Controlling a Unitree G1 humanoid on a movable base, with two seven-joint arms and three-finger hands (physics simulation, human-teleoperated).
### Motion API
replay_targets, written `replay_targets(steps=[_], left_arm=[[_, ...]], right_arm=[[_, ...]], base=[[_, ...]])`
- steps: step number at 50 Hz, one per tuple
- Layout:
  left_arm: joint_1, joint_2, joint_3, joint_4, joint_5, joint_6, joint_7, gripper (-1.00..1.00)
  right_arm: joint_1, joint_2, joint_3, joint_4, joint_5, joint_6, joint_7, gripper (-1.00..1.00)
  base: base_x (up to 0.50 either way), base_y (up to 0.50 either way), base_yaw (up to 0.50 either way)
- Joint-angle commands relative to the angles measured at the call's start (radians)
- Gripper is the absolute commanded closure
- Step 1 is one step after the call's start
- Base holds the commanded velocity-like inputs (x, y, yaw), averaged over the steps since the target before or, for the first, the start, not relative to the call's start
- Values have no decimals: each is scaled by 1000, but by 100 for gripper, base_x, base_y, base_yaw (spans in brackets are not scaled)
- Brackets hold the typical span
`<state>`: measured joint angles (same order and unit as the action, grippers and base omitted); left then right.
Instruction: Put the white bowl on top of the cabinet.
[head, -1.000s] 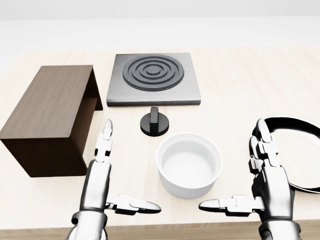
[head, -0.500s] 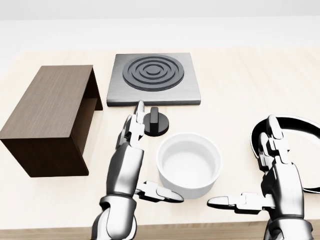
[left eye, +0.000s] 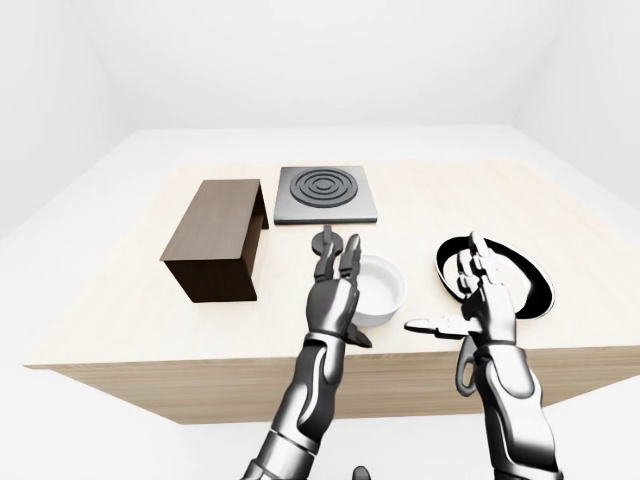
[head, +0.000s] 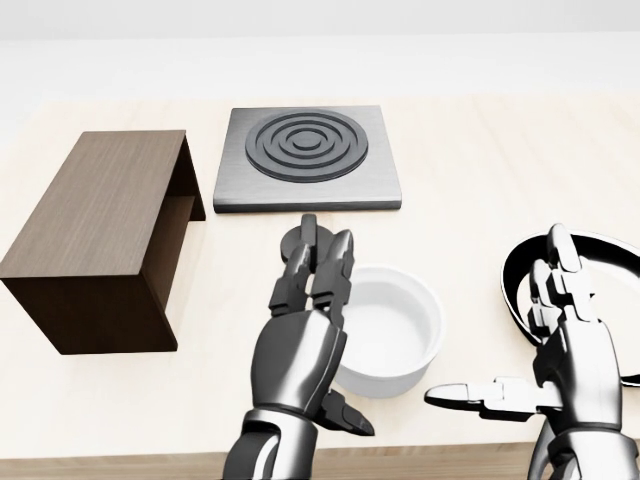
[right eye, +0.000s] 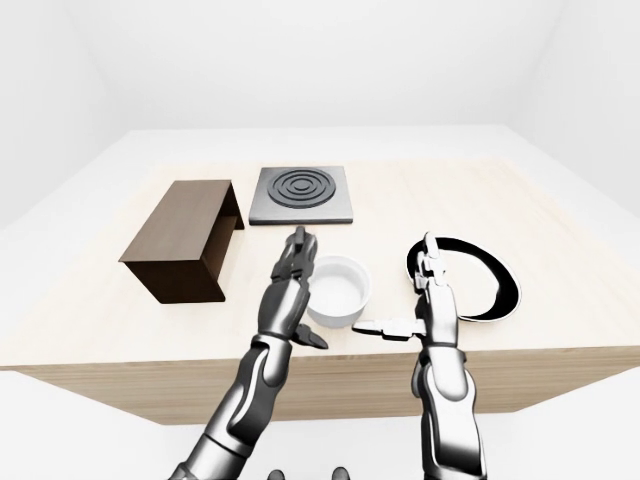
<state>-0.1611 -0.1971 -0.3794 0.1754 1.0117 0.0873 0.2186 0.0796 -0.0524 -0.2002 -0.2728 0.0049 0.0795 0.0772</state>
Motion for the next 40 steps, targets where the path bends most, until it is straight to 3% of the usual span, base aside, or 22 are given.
replay_targets(steps=[1,8,14,20,40], left_arm=[[7,-25,-30,25,149,0,-5,-100],[-2,-42,-41,25,198,0,-9,-100],[-1,-72,-69,23,302,0,23,-100],[-40,-91,-43,42,353,0,33,-100],[-135,-111,8,295,344,0,88,-100]], right_arm=[[-7,-3,-8,-1,8,8,-1,-100],[-9,-6,-14,-9,14,8,-1,-100],[-23,-11,-17,12,15,8,-7,-100],[-15,-11,-24,-9,26,8,-2,-100],[-26,-20,-55,-34,54,8,-2,-100]], base=[[0,0,0],[0,0,0],[0,0,0],[0,0,0],[0,0,0]])
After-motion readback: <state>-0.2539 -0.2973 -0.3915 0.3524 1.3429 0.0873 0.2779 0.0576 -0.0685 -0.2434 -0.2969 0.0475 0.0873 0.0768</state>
